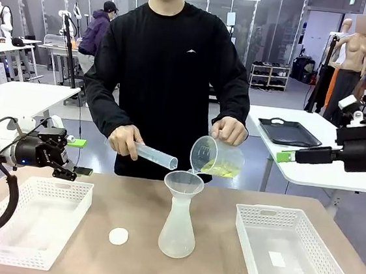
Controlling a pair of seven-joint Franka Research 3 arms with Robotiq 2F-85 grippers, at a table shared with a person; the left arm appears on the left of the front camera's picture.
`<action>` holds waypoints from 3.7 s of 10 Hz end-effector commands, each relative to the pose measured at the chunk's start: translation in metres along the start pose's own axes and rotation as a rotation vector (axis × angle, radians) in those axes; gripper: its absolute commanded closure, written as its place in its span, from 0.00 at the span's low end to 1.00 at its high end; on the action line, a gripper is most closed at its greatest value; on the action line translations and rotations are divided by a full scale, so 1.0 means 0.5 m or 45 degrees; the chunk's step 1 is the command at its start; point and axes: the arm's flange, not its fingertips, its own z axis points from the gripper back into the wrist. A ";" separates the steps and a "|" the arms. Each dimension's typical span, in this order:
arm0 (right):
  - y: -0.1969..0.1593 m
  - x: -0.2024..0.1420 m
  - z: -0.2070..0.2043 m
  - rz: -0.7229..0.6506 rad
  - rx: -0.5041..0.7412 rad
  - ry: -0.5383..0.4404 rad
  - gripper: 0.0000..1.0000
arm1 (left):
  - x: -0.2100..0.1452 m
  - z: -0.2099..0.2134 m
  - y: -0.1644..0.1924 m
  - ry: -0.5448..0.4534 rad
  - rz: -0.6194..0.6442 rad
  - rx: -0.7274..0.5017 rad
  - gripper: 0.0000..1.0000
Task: Prepare the solutions needed for the experiment.
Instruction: Once the solution is in the Big flask , pick up the Plastic Funnel and place it back into the right Organizing basket.
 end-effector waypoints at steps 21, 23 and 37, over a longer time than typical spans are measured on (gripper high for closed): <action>-0.164 -0.113 -0.074 -1.007 0.408 0.209 0.33 | 0.002 -0.004 -0.005 -0.015 -0.012 -0.016 0.00; -0.164 -0.113 -0.074 -1.007 0.408 0.209 0.33 | 0.002 -0.004 -0.005 -0.015 -0.012 -0.016 0.00; -0.164 -0.113 -0.074 -1.007 0.408 0.209 0.33 | 0.002 -0.004 -0.005 -0.015 -0.012 -0.016 0.00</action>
